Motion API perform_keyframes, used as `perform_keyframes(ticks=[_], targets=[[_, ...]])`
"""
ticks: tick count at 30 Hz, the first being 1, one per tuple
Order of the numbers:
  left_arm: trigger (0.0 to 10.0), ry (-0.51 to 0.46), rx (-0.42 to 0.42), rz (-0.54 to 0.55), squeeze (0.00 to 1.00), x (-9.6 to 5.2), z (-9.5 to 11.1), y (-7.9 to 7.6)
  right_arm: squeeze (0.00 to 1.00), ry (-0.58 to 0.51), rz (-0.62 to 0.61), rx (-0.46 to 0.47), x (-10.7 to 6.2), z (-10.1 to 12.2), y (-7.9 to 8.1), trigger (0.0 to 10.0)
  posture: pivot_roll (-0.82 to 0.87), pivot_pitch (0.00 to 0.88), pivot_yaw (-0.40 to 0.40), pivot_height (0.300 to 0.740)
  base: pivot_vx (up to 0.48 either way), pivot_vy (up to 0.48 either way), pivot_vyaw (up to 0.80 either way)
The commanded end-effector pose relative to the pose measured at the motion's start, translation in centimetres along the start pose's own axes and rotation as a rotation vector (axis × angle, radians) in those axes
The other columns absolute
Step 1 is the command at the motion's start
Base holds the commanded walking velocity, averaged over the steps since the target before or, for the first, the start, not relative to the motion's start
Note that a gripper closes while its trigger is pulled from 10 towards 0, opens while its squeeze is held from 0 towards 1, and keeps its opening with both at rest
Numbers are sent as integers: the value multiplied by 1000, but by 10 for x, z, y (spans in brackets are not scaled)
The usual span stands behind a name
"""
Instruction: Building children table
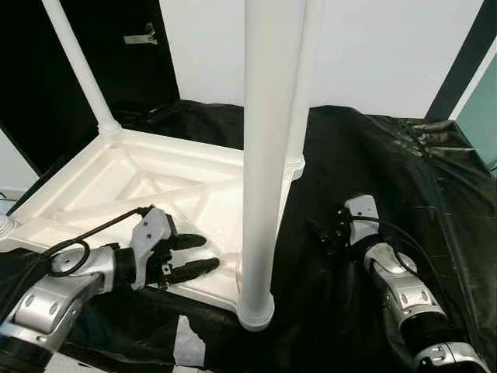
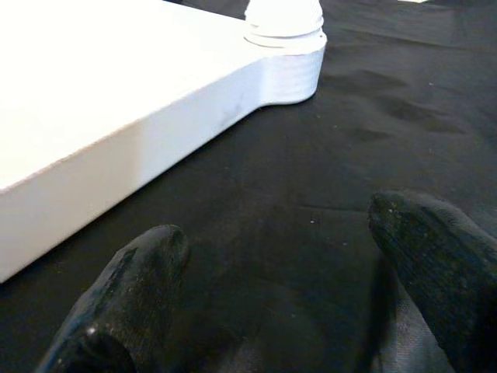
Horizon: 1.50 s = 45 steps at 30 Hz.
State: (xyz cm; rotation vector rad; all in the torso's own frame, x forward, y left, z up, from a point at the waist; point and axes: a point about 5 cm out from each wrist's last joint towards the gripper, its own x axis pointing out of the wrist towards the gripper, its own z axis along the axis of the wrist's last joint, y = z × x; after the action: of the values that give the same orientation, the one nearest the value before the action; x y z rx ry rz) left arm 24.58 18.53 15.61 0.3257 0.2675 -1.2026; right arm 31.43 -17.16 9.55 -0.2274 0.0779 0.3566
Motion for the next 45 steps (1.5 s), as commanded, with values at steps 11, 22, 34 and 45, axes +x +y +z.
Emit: perform_keyframes(ticks=[11,22,34,45], targets=[[10000,135,55,-202,0,-14,-8,-23,0,11,-9,8,-2,-1,-4,10000,7,0,-26,740,0,0,0],[10000,287,136,-205,0,-2,-29,-31,0,6,-5,6,3,2,-2,10000,8,0,-25,740,0,0,0],[0,252,207,-17,0,20,-16,2,0,-2,-18,16,3,3,1,10000,-5,0,-9,740,0,0,0],[0,227,262,45,0,36,-11,16,0,-12,-57,34,-3,2,-3,10000,-23,0,5,740,0,0,0]])
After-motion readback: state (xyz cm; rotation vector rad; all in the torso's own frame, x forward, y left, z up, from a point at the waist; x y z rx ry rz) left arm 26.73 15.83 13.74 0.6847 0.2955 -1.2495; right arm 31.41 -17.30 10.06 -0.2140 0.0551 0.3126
